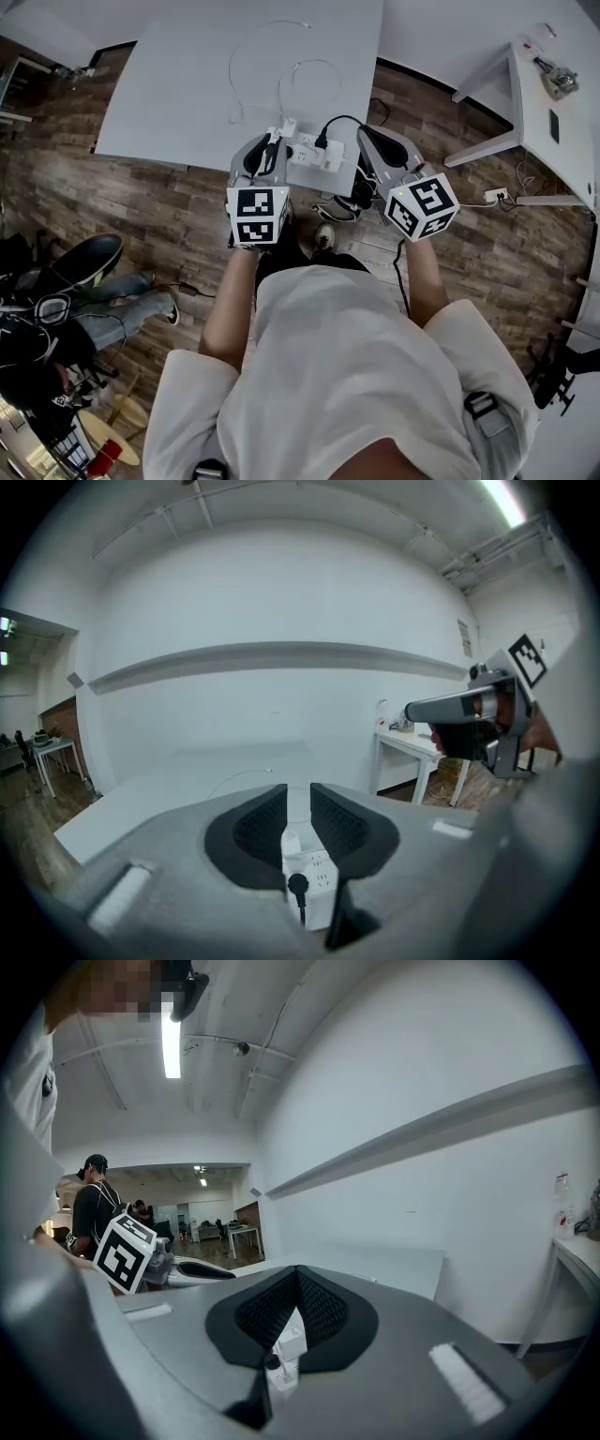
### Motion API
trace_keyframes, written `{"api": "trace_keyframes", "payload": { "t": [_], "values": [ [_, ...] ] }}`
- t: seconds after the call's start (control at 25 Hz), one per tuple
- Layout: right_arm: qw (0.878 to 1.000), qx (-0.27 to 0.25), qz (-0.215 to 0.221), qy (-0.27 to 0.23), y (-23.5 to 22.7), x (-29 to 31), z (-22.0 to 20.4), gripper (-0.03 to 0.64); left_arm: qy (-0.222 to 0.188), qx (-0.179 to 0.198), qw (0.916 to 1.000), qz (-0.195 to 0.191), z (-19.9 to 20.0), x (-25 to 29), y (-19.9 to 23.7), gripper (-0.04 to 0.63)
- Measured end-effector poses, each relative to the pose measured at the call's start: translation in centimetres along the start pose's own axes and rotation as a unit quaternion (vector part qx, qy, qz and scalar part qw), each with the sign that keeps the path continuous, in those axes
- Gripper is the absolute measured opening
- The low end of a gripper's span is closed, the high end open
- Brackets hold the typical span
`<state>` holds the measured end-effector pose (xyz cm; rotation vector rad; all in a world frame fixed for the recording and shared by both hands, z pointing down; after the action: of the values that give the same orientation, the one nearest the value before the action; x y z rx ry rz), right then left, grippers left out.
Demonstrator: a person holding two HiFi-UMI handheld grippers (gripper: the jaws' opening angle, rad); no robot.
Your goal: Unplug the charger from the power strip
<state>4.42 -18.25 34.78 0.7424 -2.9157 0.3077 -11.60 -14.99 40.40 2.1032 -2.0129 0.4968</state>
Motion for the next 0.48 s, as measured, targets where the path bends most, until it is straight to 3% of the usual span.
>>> {"api": "trace_keyframes", "payload": {
  "t": [0.2, 0.48],
  "values": [
    [1.000, 0.015, -0.015, 0.023, -1.7, 1.1, -2.0, 0.002, 0.041, -0.006, 0.9989, -0.022, -2.0, 3.1, -0.5, 0.132],
    [0.998, 0.047, -0.013, 0.048, -2.7, 3.1, -5.5, 0.002, 0.086, 0.002, 0.9958, -0.034, -4.6, 6.1, -0.2, 0.139]
  ]
}}
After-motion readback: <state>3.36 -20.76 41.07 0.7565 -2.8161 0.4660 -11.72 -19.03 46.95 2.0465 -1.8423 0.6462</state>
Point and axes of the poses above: the fingertips, and each gripper's own axes: x forward along the fingers, y to its left, z out of its top, the point moved 2 cm from there along -x, backward along the fingers, and after that the axes turned 9 degrees about z, right-handed, at the moved point
